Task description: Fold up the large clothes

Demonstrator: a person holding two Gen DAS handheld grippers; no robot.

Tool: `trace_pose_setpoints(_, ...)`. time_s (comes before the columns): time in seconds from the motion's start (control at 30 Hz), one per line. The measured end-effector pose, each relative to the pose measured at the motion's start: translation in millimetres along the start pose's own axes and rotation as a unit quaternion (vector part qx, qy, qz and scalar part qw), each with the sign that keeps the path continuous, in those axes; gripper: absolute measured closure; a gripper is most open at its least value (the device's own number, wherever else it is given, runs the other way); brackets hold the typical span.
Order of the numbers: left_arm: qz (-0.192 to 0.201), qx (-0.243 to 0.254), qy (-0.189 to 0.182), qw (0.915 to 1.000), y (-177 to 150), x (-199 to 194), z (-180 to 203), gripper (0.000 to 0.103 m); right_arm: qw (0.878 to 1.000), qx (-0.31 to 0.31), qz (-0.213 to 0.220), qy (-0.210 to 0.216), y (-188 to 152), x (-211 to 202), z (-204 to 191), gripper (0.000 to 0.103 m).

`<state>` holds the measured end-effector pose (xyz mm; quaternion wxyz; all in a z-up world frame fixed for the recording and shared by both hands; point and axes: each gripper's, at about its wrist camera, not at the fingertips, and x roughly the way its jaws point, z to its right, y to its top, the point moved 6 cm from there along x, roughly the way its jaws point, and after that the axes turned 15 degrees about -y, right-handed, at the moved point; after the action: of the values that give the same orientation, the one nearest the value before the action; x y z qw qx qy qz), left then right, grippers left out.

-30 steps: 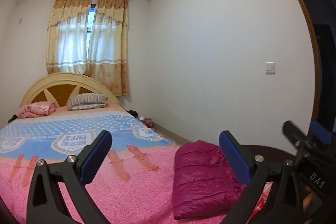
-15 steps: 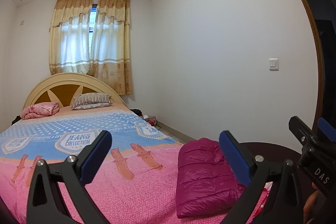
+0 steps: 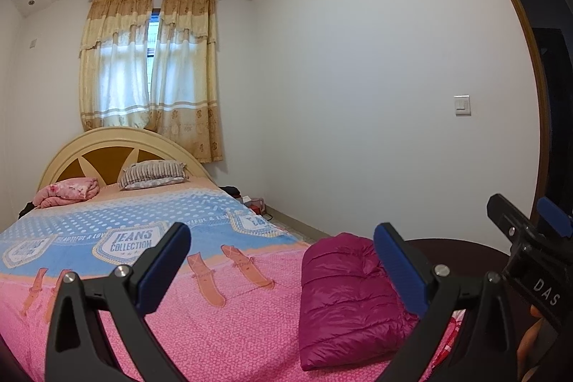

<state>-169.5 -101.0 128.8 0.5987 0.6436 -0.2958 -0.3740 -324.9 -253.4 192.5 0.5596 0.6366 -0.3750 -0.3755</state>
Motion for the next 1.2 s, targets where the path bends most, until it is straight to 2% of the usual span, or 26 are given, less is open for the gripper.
trace_pose_setpoints(0.53, -0.010, -0.004, -0.002, 0.9999, -1.8, 4.3, -3.3, 0.000, 1.000, 0.003, -0.016, 0.001, -3.2, 14.4, 2.5, 0.007)
trace_pose_setpoints(1.2, -0.014, -0.002, 0.002, 0.9999, -2.1, 13.1, -2.3, 0.000, 1.000, -0.002, -0.016, -0.003, -7.9, 13.3, -1.0, 0.007)
